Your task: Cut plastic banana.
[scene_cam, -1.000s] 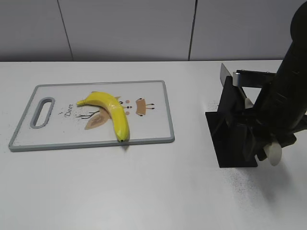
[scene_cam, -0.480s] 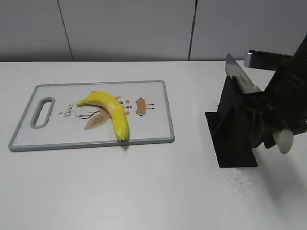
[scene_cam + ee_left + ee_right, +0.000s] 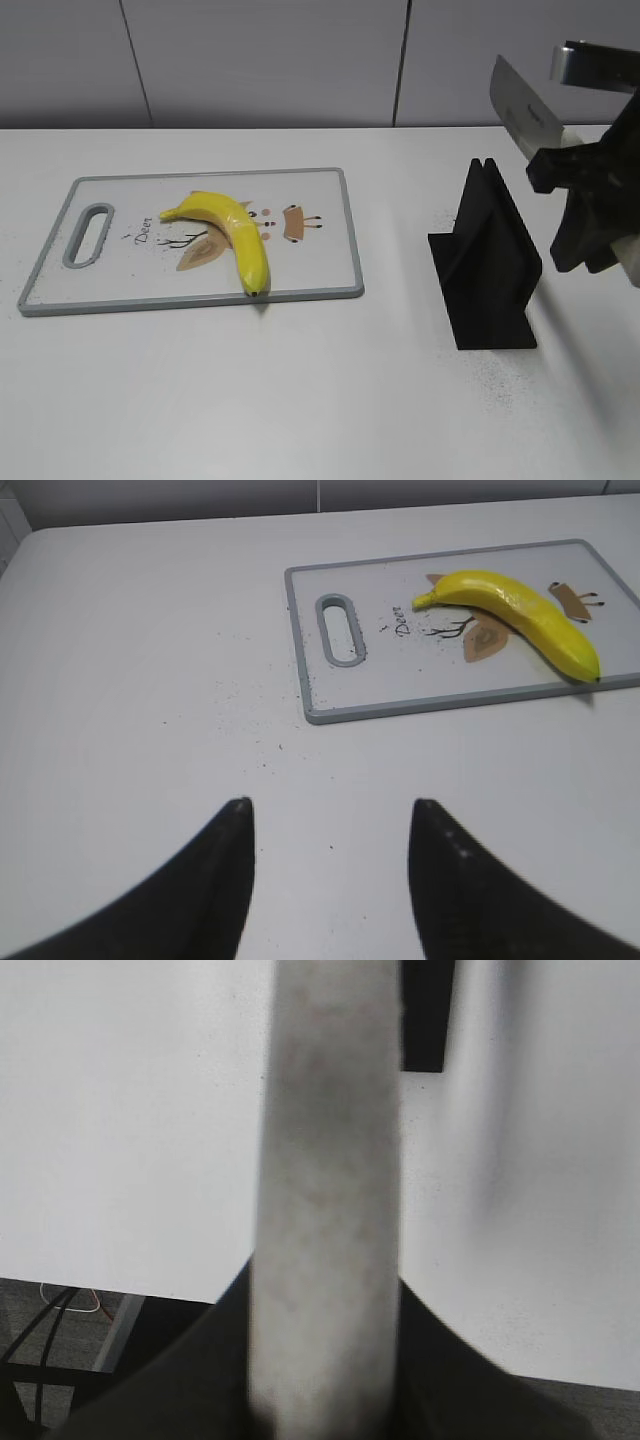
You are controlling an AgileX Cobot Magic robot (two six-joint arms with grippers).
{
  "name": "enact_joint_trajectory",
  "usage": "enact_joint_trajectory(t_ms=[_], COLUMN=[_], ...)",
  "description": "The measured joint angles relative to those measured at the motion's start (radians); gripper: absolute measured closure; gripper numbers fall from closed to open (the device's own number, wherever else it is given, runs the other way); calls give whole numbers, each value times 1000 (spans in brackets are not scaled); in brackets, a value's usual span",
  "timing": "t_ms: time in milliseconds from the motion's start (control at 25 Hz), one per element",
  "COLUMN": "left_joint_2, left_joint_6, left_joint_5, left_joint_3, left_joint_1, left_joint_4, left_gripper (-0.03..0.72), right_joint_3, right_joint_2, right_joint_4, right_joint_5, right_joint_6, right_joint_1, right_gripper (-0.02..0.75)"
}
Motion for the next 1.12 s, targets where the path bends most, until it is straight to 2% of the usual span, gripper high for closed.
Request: enact_joint_trajectory(t_ms=[160,520,840,1120], left_joint_2=[0,27,286,559], left_joint_6=[1,2,103,221], left_joint_5=[-3,-50,-116,-261], left_joint_3=[0,-38,-119,-232], left_joint_1=[0,0,0,0], left_joint_4=[0,0,0,-4], left_gripper=[198,198,198,198], right_joint_3=[-96,-325,-415,-490], right_joint_2=[-3,17,112,236], right_joint_4=[-63,-158,-163,-128], right_joint_5=[84,96,101,103], right_joint_6=[-24,-258,-508,-697], right_joint_1=[0,0,0,0], right_gripper=[537,538,538,538])
